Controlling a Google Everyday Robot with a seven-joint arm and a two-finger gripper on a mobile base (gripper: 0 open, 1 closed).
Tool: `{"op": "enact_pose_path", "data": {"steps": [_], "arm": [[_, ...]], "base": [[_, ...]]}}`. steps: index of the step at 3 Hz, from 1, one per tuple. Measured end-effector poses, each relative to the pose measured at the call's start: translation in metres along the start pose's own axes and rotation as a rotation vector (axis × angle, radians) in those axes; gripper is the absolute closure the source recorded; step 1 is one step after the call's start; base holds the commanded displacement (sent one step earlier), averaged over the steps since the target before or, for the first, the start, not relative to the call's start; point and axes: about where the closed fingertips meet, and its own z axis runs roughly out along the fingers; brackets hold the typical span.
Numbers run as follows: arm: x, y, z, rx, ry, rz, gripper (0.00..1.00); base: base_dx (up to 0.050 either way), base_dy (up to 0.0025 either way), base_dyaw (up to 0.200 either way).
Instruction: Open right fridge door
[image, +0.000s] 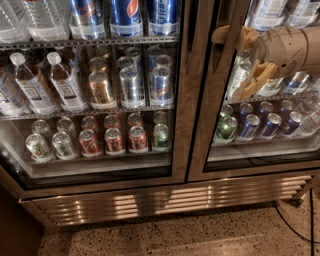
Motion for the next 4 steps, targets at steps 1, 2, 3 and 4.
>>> {"op": "enact_pose_path", "data": {"steps": [1, 2, 3, 4], "arm": [[0.0, 0.0, 0.0, 0.0, 0.0, 0.0, 0.0], [0.0, 0.0, 0.0, 0.0, 0.0, 0.0, 0.18], [0.0, 0.0, 0.0001, 0.0, 0.0, 0.0, 0.42], [0.0, 0.0, 0.0001, 0.0, 0.0, 0.0, 0.65]], "base": [[0.0, 0.0, 0.0], [0.0, 0.0, 0.0], [0.0, 0.0, 0.0], [0.0, 0.0, 0.0]]}}
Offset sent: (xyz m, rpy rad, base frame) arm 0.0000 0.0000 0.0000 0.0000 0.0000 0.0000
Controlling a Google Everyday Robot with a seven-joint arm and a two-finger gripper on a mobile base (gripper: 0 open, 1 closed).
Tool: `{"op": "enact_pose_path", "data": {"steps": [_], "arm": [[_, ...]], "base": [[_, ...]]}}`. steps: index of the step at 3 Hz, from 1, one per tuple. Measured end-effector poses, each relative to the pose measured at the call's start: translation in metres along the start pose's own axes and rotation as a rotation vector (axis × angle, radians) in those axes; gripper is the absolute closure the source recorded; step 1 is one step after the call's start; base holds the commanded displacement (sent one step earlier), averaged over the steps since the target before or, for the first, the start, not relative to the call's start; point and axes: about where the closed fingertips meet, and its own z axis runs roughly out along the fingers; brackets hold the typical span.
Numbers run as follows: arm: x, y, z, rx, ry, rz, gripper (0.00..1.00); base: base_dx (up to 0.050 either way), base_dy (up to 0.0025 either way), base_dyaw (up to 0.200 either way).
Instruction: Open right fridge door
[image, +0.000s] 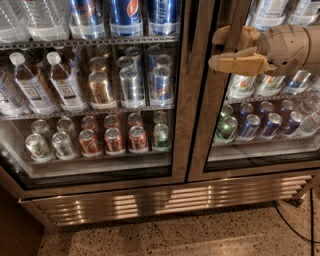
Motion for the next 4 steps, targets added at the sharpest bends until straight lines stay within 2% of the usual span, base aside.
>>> {"op": "enact_pose_path", "data": {"steps": [1, 3, 4], "arm": [[0.0, 0.0, 0.0, 0.0, 0.0, 0.0, 1.0], [0.0, 0.0, 0.0, 0.0, 0.0, 0.0, 1.0], [0.0, 0.0, 0.0, 0.0, 0.0, 0.0, 1.0]], "base": [[-0.05, 0.0, 0.0], [-0.05, -0.00003, 0.0], [0.0, 0.00004, -0.2]]}}
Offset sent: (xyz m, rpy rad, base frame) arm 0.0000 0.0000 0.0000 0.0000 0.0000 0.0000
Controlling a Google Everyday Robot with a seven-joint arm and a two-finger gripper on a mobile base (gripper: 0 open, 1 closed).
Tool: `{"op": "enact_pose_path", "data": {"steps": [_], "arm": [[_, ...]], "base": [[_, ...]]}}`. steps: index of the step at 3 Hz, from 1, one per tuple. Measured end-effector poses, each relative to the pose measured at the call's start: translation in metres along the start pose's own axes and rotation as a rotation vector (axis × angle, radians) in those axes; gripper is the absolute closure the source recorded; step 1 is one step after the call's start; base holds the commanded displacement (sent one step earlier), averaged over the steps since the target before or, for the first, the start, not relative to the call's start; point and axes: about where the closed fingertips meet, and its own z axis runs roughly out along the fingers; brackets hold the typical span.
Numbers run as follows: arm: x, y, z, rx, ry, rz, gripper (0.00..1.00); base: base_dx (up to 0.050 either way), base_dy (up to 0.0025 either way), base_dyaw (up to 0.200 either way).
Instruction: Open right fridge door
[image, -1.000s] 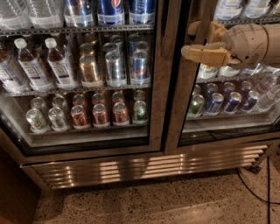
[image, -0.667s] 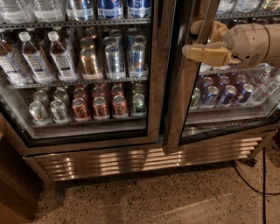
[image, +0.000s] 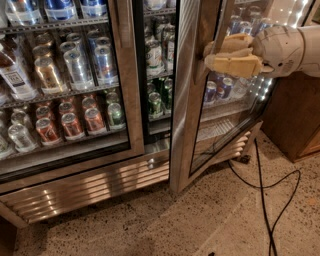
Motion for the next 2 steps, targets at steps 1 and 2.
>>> {"op": "enact_pose_path", "data": {"steps": [1, 2], "arm": [[0.0, 0.0, 0.0, 0.0, 0.0, 0.0, 1.0], [0.0049, -0.0011, 0.0008, 0.006, 0.007, 0.033, 1.0]], "base": [[0.0, 0.00008, -0.201], [0.0, 0.0, 0.0]]}}
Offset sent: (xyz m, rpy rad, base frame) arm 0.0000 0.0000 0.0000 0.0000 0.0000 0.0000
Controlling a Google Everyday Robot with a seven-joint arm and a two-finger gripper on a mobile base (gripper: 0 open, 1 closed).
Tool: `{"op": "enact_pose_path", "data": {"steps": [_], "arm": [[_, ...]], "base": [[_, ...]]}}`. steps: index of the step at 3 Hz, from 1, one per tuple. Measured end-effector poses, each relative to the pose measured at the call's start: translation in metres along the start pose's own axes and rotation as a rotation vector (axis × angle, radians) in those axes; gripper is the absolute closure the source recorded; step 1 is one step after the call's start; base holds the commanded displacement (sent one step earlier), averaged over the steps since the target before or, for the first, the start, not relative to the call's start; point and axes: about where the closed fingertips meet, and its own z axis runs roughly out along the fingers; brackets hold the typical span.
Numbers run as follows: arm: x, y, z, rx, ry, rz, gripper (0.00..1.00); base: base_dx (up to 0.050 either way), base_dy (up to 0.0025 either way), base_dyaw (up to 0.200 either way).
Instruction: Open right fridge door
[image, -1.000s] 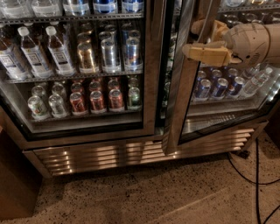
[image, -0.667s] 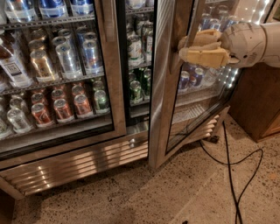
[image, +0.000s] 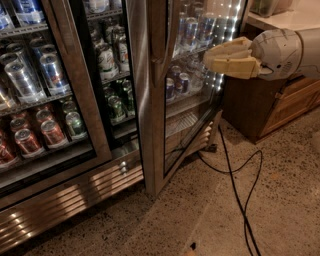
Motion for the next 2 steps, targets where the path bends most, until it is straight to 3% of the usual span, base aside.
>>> {"op": "enact_pose_path", "data": {"steps": [1, 2], "arm": [[0.005, -0.001, 0.001, 0.006, 0.007, 0.036, 1.0], [0.029, -0.004, 0.01, 0.0, -0.034, 0.149, 1.0]], "base": [[0.0, 0.0, 0.0], [0.0, 0.0, 0.0]]}}
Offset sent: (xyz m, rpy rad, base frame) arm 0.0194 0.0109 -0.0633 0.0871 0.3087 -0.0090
